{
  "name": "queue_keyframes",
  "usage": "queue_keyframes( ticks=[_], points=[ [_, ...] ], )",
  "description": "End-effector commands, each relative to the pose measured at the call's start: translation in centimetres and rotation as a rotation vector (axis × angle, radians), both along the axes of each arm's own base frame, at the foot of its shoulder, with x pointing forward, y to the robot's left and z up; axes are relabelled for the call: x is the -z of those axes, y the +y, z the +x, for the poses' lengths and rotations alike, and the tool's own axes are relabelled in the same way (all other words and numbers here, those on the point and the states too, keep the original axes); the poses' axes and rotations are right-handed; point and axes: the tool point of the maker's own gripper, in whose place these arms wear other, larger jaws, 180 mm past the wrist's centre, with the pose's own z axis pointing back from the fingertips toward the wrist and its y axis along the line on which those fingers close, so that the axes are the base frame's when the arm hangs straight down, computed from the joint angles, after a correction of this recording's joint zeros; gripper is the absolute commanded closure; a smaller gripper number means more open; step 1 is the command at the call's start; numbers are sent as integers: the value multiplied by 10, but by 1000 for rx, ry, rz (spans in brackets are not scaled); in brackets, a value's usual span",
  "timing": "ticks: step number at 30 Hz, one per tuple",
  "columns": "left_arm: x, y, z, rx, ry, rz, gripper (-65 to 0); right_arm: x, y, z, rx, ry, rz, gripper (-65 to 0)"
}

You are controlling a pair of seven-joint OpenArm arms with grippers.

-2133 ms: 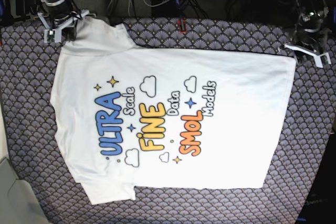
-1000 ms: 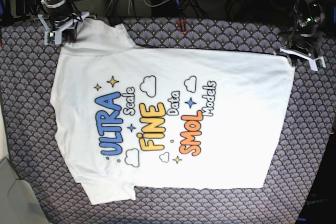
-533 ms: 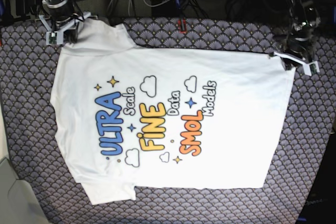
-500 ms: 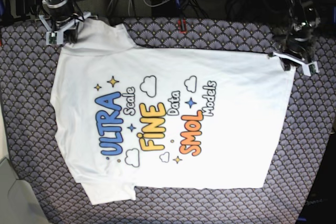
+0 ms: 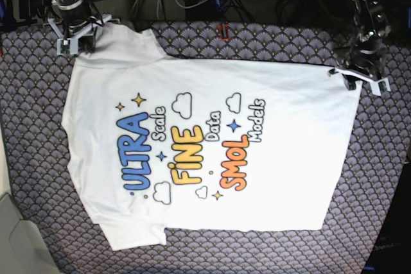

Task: Fold the T-shirt properly
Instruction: 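Grasp the shirt's shoulder edges with the left and right grippers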

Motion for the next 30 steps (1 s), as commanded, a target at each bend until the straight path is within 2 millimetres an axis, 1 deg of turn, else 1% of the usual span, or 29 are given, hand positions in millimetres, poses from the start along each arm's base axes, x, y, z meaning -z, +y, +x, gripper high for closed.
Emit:
queue_keyframes(
  ticks=[1, 3, 5, 6, 9, 13, 22, 24, 27, 30],
  points=[
    [-2, 4, 0, 0, 9, 8, -190, 15, 7, -18, -22, 103, 18, 0],
    [-2, 4, 0, 0, 9, 8, -129, 15, 7, -18, -22, 103, 18, 0],
    [-2, 4, 0, 0, 9, 8, -36, 15, 7, -18, -22, 103, 18, 0],
    [-2, 4, 0, 0, 9, 8, 0, 15, 7, -18, -22, 103, 18, 0],
    [-2, 4, 0, 0, 7, 8, -14, 15, 7, -18, -22, 103, 18, 0],
    [-2, 4, -1, 1, 9, 9, -5, 15, 7, -19, -22, 105, 18, 0],
    [-19, 3, 0, 16, -25, 32, -5, 10, 6, -15, -23, 84, 15, 0],
    [-20, 4, -4, 18, -23, 38, -5, 6, 9, -12, -46, 71, 21, 0],
    [-24, 2, -8, 26, -24, 46, -5, 2, 22, -11, -117, 61, 54, 0],
    [-28, 1, -9, 34, -30, 54, -5, 2, 22, -12, -126, 62, 56, 0]
  ],
)
